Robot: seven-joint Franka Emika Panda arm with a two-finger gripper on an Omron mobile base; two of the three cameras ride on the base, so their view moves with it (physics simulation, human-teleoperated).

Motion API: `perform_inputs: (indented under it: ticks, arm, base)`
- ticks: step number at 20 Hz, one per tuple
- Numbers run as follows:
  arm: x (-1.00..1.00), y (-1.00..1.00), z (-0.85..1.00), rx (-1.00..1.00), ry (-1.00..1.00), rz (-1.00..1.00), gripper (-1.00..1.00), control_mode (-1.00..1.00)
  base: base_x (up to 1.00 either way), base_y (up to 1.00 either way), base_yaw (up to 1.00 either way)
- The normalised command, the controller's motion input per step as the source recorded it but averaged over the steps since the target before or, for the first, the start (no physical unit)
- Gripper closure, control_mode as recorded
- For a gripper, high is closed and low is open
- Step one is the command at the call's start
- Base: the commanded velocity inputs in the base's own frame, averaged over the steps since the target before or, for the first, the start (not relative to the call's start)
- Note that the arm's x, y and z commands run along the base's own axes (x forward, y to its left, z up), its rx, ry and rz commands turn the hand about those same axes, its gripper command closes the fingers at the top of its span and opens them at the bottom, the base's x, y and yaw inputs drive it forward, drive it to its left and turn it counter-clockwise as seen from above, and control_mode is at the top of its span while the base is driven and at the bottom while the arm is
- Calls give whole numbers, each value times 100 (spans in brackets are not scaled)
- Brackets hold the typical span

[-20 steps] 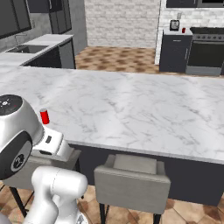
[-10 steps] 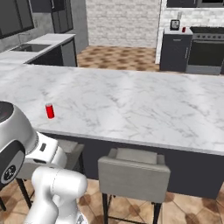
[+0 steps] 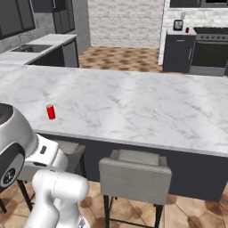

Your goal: Four empty soda cans are scattered around the kitchen. Gather all the cans and cluster them next to the stove for recycling.

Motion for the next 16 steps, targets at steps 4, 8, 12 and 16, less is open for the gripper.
perform_inputs:
  ticks: [4,8,12,16]
  arm:
    - [0,0,0,0,0,0,-100,100]
    - [0,0,0,0,0,0,-100,100]
    - [0,0,0,0,0,0,-100,100]
    - [0,0,0,0,0,0,-100,100]
  base:
    - [6,-59,0]
    - [8,-75,0]
    - [8,-76,0]
    - [13,-76,0]
